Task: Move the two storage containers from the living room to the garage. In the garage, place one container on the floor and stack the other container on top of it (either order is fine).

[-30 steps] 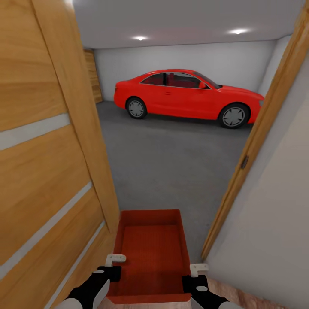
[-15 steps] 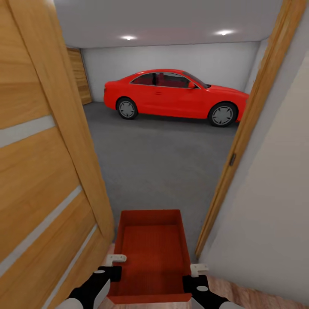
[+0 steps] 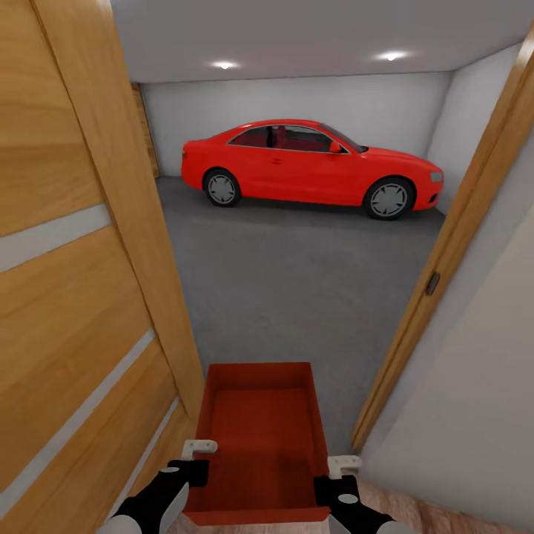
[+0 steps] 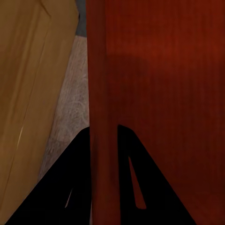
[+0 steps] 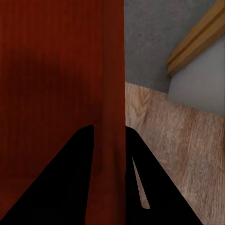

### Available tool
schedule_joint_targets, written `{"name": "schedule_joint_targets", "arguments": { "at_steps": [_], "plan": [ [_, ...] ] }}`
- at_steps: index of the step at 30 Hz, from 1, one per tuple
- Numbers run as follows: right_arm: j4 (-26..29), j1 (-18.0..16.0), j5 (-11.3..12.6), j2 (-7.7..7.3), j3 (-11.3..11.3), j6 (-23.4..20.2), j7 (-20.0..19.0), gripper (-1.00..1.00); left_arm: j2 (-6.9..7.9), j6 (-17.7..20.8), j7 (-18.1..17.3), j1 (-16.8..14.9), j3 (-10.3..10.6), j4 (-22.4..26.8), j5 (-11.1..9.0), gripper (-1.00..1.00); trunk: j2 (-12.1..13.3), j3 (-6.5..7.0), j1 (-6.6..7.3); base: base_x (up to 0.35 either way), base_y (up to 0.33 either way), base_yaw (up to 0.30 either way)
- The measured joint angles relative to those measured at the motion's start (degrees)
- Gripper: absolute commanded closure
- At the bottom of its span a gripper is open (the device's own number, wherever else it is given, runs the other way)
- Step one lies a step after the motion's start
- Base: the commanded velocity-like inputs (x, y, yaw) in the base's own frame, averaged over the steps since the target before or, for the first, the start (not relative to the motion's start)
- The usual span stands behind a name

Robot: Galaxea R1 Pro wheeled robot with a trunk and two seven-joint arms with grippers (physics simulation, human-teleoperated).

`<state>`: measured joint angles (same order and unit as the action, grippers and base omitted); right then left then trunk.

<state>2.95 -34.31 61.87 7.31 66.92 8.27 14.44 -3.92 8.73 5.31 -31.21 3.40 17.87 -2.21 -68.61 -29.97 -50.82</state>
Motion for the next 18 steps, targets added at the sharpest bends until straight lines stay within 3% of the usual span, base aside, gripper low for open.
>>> {"name": "schedule_joint_targets", "arguments": {
  "at_steps": [18],
  "plan": [
    [0.0, 0.0, 0.0, -0.47, -0.1, 0.1, -0.6, 1.00, -0.47, 0.0, 0.6, 0.0, -0.1, 0.0, 0.2, 1.00, 0.0, 0.00, 0.00, 0.003, 0.006, -0.257]
  ]
}}
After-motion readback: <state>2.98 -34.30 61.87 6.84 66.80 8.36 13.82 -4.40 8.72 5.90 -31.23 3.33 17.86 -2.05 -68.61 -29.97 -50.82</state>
